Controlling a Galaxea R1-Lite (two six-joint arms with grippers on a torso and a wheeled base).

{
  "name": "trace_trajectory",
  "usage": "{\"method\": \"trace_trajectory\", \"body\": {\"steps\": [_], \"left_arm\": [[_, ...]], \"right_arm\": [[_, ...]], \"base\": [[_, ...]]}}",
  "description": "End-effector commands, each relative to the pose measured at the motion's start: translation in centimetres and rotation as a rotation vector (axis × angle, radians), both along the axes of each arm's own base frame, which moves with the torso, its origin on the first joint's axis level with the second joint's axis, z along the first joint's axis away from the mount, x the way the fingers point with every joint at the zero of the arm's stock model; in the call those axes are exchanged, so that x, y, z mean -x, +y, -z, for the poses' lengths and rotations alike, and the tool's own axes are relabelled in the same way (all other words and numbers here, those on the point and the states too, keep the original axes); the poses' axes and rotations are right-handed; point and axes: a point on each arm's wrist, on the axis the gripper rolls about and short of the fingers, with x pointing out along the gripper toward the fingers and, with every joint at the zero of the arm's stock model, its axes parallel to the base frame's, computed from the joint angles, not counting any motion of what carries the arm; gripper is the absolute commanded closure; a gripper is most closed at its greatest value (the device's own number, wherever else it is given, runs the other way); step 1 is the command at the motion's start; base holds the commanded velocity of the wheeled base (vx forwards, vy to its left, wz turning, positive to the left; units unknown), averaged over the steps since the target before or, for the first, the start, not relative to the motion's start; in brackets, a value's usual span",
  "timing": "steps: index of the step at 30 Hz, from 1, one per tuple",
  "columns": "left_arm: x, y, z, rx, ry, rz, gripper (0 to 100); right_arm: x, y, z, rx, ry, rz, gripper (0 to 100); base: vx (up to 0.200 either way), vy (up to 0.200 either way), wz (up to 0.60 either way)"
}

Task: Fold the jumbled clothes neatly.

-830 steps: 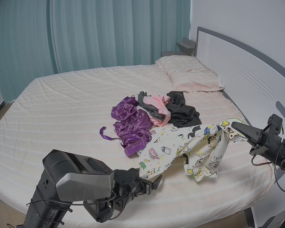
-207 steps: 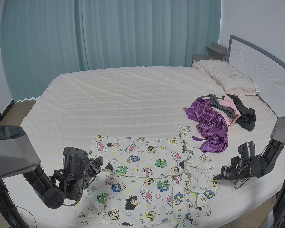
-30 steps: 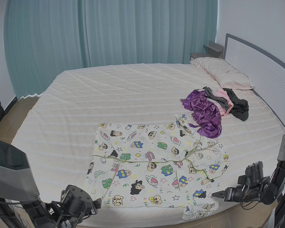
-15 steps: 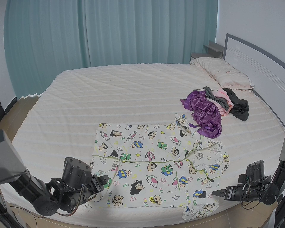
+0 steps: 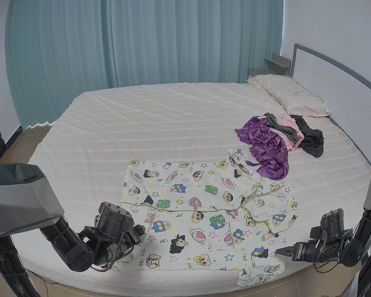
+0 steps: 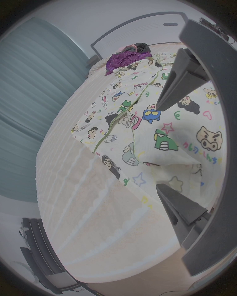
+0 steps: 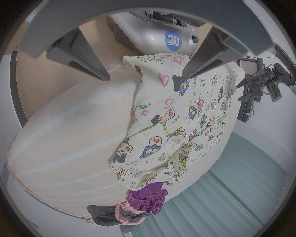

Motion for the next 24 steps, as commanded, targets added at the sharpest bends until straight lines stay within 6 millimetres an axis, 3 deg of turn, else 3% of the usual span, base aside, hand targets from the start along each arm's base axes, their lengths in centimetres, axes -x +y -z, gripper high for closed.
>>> {"method": "trace_trajectory", "body": {"steps": [1, 3, 4, 12, 24], "left_arm": [[-1.2, 0.1, 1.5, -0.015, 0.030, -0.025, 0], [-1.7, 0.1, 1.8, -0.013, 0.029, -0.036, 0], [-1.9, 0.1, 1.8, -0.008, 0.023, -0.041, 100], [-2.7, 1.5, -0.2, 0.029, -0.057, -0.093, 100], [-4.6, 5.6, -2.7, 0.020, -0.134, -0.121, 100]], "right_arm": [[0.4, 0.0, 0.1, 0.003, 0.015, -0.006, 0], [0.4, 0.0, 0.1, 0.003, 0.015, -0.006, 0], [0.4, 0.0, 0.1, 0.003, 0.015, -0.006, 0], [0.4, 0.0, 0.1, 0.003, 0.013, -0.006, 0], [0.5, 0.0, 0.1, 0.004, 0.014, -0.007, 0]], "base": [[0.000, 0.000, 0.00], [0.000, 0.000, 0.00], [0.000, 0.000, 0.00], [0.000, 0.000, 0.00], [0.000, 0.000, 0.00]]}}
